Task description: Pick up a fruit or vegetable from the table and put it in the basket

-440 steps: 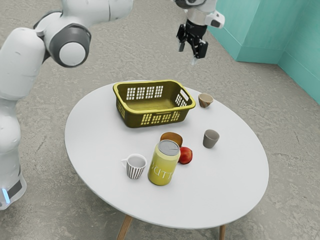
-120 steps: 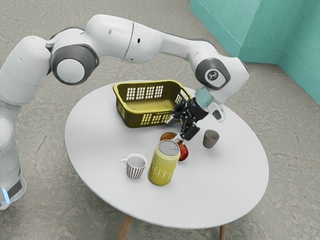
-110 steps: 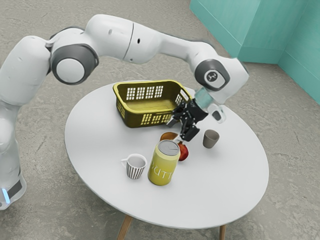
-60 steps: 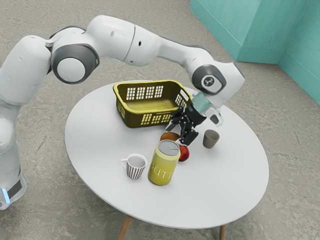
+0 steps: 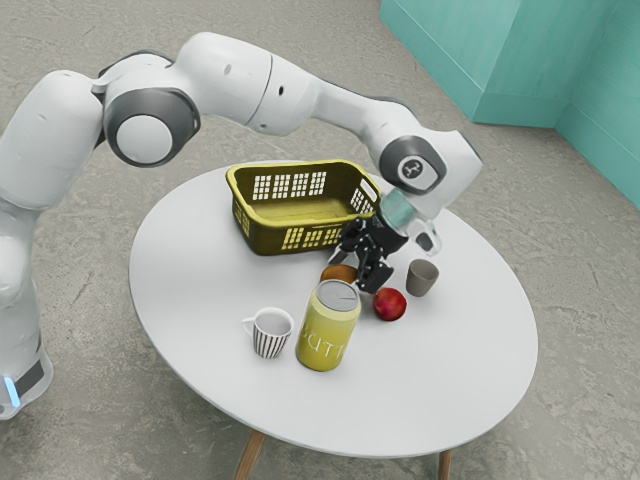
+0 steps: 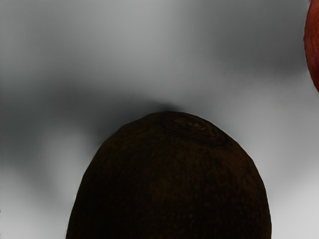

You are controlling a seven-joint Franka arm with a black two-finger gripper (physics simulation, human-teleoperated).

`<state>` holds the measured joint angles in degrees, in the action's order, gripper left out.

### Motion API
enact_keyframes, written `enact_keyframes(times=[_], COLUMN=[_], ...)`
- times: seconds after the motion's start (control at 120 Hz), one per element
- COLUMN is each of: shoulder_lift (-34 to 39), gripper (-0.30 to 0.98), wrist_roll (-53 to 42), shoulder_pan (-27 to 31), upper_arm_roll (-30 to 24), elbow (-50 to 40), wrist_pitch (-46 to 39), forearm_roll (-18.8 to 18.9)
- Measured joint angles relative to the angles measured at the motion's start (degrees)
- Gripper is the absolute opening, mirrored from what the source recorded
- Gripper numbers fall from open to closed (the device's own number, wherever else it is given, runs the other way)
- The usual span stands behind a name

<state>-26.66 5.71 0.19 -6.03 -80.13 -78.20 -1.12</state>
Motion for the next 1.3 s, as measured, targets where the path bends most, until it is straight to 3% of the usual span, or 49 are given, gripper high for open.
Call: enact_keyframes(times=[0.617,0.85,1.3], shoulder_lift=[-0.5,-0.5,-0.2], gripper=[0.66,0.39,0.34], wrist_roll=[-1.0,-1.2,0.0], shoulder_pan=[-0.1,-0.3,-0.6], upper_arm_roll=[1.7,1.7,0.4], elbow=[-0.7,-0.7,2.4], wrist_pitch=[-3.5,-4.1,2.8], forearm_roll=[0.1,0.4,0.5])
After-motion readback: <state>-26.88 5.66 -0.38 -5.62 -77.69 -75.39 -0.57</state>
